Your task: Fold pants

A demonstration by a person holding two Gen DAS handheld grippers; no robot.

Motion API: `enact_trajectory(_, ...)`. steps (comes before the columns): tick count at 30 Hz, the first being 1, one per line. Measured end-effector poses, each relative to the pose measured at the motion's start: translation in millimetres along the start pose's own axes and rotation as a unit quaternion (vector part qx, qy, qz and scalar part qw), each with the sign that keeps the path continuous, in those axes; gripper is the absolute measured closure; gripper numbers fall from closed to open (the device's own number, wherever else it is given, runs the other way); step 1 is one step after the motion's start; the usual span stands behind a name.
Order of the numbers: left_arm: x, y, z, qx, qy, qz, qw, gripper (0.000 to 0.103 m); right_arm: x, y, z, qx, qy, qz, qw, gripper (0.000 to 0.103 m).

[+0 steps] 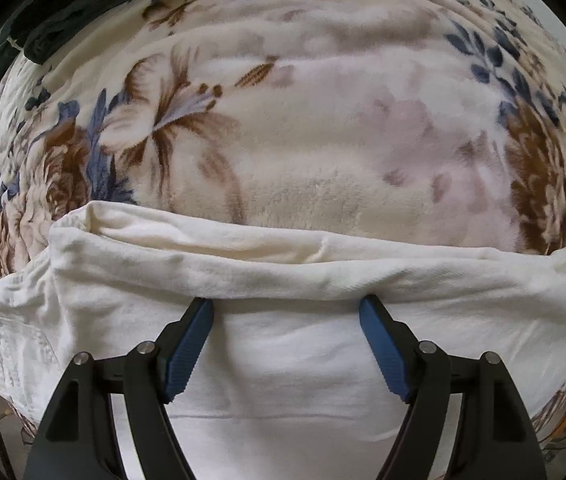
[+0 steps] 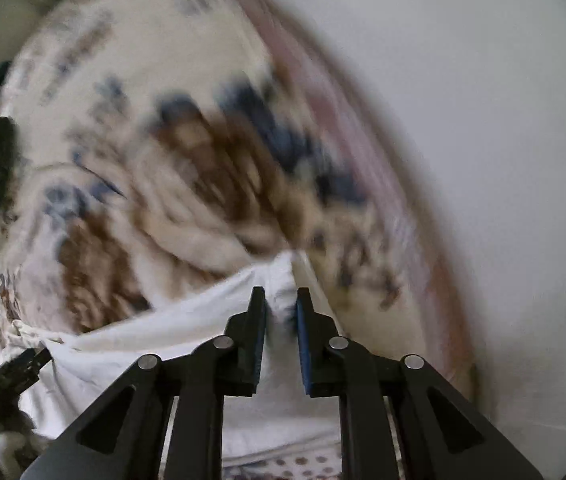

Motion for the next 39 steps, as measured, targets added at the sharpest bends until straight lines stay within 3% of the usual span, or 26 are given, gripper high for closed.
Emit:
enact_trajectory(1, 0, 0, 1, 0.000, 0.001, 0.000, 1.0000, 0.029, -2, -3, 7, -0.003, -0.015, -0.011, 1.000, 0.054)
enact_trajectory(3, 1, 3, 4, 0.000, 0.003, 0.000, 1.0000, 0.029, -4, 11, 22, -0.012, -0.042, 0.007, 0.999, 0.042)
enact_trajectory(9, -9, 32, 13, -0.025, 0.028, 0.018, 0.9991, 0.029, -55, 53, 36, 0.023, -0.115, 0.020, 0.993, 0.042)
enact_trajectory(14, -34, 39, 26, -0.024, 0.017, 0.010, 0.9995, 0.029, -101, 27, 39, 0.065, -0.199, -0.003, 0.978, 0.043)
enact_trajectory(15, -41, 35, 29, -0.020, 0.010, 0.001, 0.9997, 0.029, -106, 18, 39, 0.074, -0.217, -0.006, 0.973, 0.045)
enact_trajectory(17, -52, 29, 33, -0.018, 0.006, -0.010, 0.9998, 0.029, -114, -2, 35, 0.102, -0.257, -0.012, 0.961, 0.063)
enact_trajectory(19, -61, 25, 35, -0.016, 0.004, -0.017, 0.9997, 0.029, -121, -7, 36, 0.093, -0.281, 0.001, 0.955, 0.098)
enact_trajectory(21, -65, 23, 36, -0.015, 0.002, -0.021, 0.9997, 0.029, -124, 2, 36, 0.093, -0.297, 0.024, 0.950, 0.098)
enact_trajectory(25, -71, 26, 37, -0.020, 0.004, -0.021, 0.9996, 0.029, -133, 46, 32, 0.081, -0.282, 0.068, 0.954, 0.099)
enact_trajectory(27, -70, 25, 35, -0.020, 0.001, -0.024, 0.9995, 0.029, -143, 49, 34, 0.069, -0.276, 0.063, 0.957, 0.099)
enact_trajectory(30, -67, 21, 30, -0.021, 0.002, -0.032, 0.9993, 0.029, -161, 22, 51, 0.043, -0.280, 0.012, 0.959, 0.098)
enact_trajectory(32, -74, 19, 29, -0.021, 0.003, -0.032, 0.9993, 0.029, -168, 3, 56, 0.047, -0.282, -0.028, 0.958, 0.097)
enact_trajectory(34, -71, 18, 27, -0.018, 0.002, -0.030, 0.9994, 0.029, -163, 7, 54, 0.043, -0.268, -0.036, 0.962, 0.086)
enact_trajectory(35, -72, 22, 28, -0.018, 0.002, -0.030, 0.9994, 0.029, -158, 15, 50, 0.029, -0.244, -0.040, 0.969, 0.083)
enact_trajectory(37, -71, 26, 24, -0.022, 0.009, -0.038, 0.9990, 0.029, -148, 34, 38, 0.008, -0.195, -0.029, 0.980, 0.065)
enact_trajectory(39, -60, 35, 18, -0.035, 0.024, -0.032, 0.9986, 0.029, -129, 59, 5, 0.012, -0.111, -0.008, 0.994, 0.053)
Point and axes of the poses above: each gripper's, at about its wrist camera, not at the fingertips, and y roughly against the way its jaws point, z to its right, x to its top, the point moved 6 cm from there along -y, roughly the way its jaws point, and after that the axes turned 13 degrees about z, right-handed, at the moved point
